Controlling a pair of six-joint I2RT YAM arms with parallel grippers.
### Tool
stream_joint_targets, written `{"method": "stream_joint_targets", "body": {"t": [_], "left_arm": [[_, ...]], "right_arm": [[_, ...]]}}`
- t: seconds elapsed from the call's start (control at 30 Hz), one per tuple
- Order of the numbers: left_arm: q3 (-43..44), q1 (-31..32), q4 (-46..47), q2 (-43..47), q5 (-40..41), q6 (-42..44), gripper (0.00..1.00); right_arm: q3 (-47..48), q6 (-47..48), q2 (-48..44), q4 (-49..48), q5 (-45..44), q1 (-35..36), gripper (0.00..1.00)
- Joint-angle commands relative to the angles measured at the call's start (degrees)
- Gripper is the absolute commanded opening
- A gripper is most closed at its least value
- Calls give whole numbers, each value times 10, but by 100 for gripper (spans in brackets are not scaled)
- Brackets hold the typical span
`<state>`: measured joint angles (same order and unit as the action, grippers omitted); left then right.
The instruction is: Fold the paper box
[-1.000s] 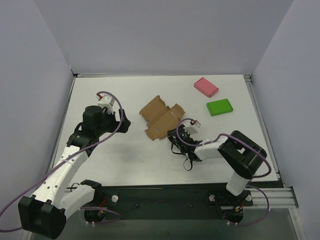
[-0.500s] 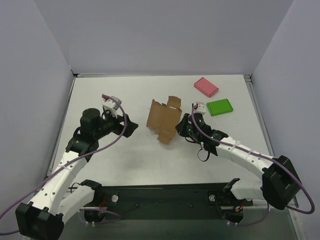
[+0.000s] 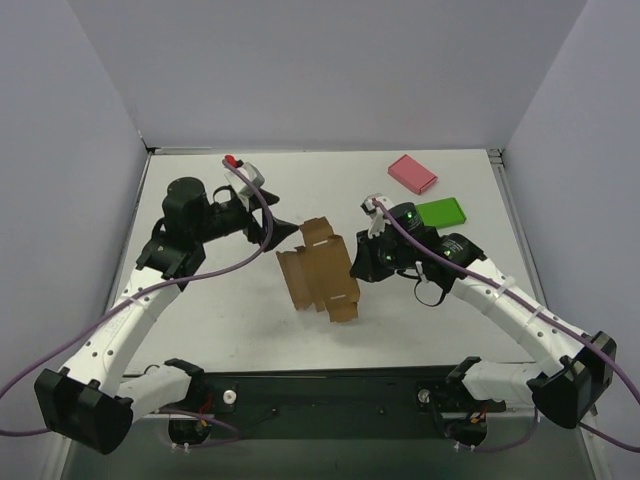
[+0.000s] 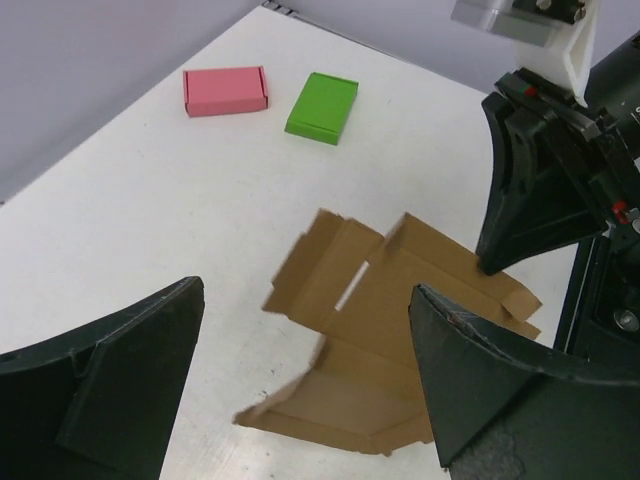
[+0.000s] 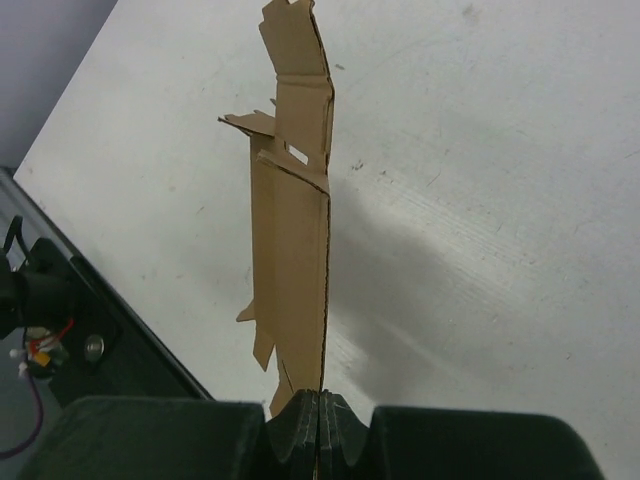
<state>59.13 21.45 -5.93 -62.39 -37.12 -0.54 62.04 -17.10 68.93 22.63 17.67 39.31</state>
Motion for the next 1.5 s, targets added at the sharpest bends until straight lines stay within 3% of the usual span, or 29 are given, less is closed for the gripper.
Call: {"method": "stream_joint_targets", "body": {"t": [0.0, 0.2, 0.43, 0.9, 1.13, 1.27, 1.3, 1.4, 1.47], "left_arm": [[72, 3, -41, -27, -55, 82, 94], [79, 3, -71, -71, -153, 97, 95], [74, 3, -68, -118, -202, 84, 95], [78, 34, -130, -166, -216, 106, 83], [76, 44, -130, -170, -212, 108, 59], [66, 56, -121, -169, -209, 106, 33], [64, 59, -120, -168, -207, 106, 20], [46, 73, -112, -157, -184, 108, 0], [31, 83, -88, -142, -151, 106, 0]], "right_arm": [[46, 59, -23, 94, 65, -4, 0], [59, 80, -25, 116, 89, -4, 0], [61, 86, -21, 119, 104, -1, 0], [63, 102, -20, 123, 113, 1, 0], [61, 103, -24, 123, 113, 2, 0], [58, 105, -24, 123, 105, 1, 0], [58, 103, -24, 123, 101, 0, 0], [58, 95, -27, 122, 78, -5, 0], [58, 76, -30, 119, 47, -17, 0]]}}
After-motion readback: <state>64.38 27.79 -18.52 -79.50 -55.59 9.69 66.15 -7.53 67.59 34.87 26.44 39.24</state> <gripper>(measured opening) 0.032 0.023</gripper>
